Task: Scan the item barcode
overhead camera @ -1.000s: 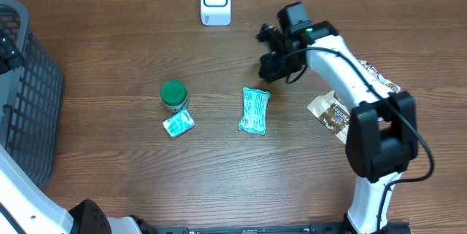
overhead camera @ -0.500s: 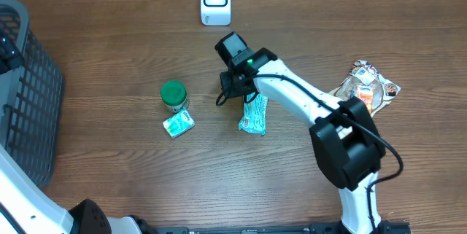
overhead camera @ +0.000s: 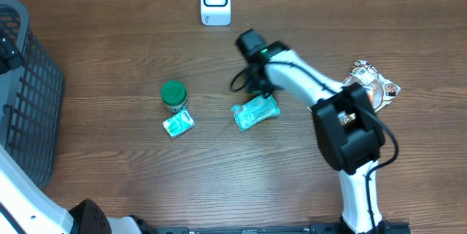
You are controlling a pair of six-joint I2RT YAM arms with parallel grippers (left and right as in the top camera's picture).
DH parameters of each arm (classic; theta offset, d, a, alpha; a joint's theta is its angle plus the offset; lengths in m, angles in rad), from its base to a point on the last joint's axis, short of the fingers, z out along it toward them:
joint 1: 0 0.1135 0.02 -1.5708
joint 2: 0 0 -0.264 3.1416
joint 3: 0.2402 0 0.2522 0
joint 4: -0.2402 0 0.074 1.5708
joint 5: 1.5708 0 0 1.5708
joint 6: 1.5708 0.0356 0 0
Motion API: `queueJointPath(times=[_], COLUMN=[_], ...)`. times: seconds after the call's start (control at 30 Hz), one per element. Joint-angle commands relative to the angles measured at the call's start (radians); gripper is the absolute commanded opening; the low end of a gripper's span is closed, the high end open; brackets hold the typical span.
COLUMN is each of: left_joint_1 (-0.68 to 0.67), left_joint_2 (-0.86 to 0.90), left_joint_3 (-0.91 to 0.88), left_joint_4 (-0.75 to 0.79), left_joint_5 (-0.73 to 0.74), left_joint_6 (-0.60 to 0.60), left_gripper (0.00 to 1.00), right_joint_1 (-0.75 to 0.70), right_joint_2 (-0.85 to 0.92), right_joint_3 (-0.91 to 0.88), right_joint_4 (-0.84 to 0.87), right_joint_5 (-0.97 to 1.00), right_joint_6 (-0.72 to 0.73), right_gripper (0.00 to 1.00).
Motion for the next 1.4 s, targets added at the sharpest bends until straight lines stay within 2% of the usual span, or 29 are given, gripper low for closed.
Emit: queueJointPath(times=[0.0,0.17,0.27,0.3,0.33,0.37,0.43,0.57,0.67,0.77,0.83,1.0,1.17,1.3,1.37], left_joint_1=[0.001,0.001,0.001,0.001,0.001,0.001,0.001,0.001,0.001,0.001,0.001,0.001,0.001,0.001,0.001], left_joint_2=[-0.005,-0.005,-0.005,-0.005,-0.005,-0.005,-0.005,-0.005,-0.005,-0.005,-0.005,-0.005,-0.005,-0.005,-0.005], left_joint_3=[0.000,0.000,0.000,0.000,0.000,0.000,0.000,0.000,0.000,0.000,0.000,0.000,0.000,0.000,0.000], left_joint_4=[0.003,0.003,0.003,0.003,0.003,0.003,0.003,0.003,0.003,0.003,0.003,0.003,0.003,0.003,0.003], left_joint_5=[0.005,0.005,0.005,0.005,0.005,0.005,0.005,0.005,0.005,0.005,0.005,0.005,0.005,0.005,0.005], left_joint_6=[-0.006,-0.006,-0.006,-0.006,-0.006,-0.006,-0.006,-0.006,-0.006,-0.006,-0.006,-0.006,-0.006,-0.006,-0.006], left_gripper=[1.00,1.00,0.99,0.99,0.99,1.00,1.00,1.00,1.00,0.99,1.00,1.00,0.99,1.00,1.00], right_joint_1=[-0.094,-0.163,-0.215,-0.239,-0.257,-0.287,-0.339,-0.370,-0.368,-0.358,-0.352,-0.315,-0.261,-0.203,-0.184], right_joint_2=[-0.012,-0.075,-0.122,-0.138,-0.148,-0.154,-0.151,-0.151,-0.151,-0.151,-0.151,-0.151,-0.151,-0.150,-0.148], right_joint_3=[0.083,0.190,0.255,0.266,0.267,0.267,0.255,0.173,0.067,-0.061,-0.126,-0.238,-0.325,-0.430,-0.473], right_joint_4=[-0.077,-0.180,-0.267,-0.302,-0.327,-0.376,-0.488,-0.535,-0.499,-0.412,-0.342,-0.190,-0.055,0.122,0.207], right_joint_5=[-0.081,-0.273,-0.363,-0.390,-0.408,-0.434,-0.495,-0.544,-0.560,-0.681,-0.719,-0.747,-0.745,-0.741,-0.733], right_joint_6=[0.008,-0.146,-0.174,-0.174,-0.174,-0.174,-0.224,-0.296,-0.317,-0.382,-0.383,-0.374,-0.300,-0.137,-0.062], right_gripper=[0.04,0.06,0.16,0.23,0.35,0.56,0.71,0.72,0.72,0.72,0.66,0.62,0.63,0.63,0.58])
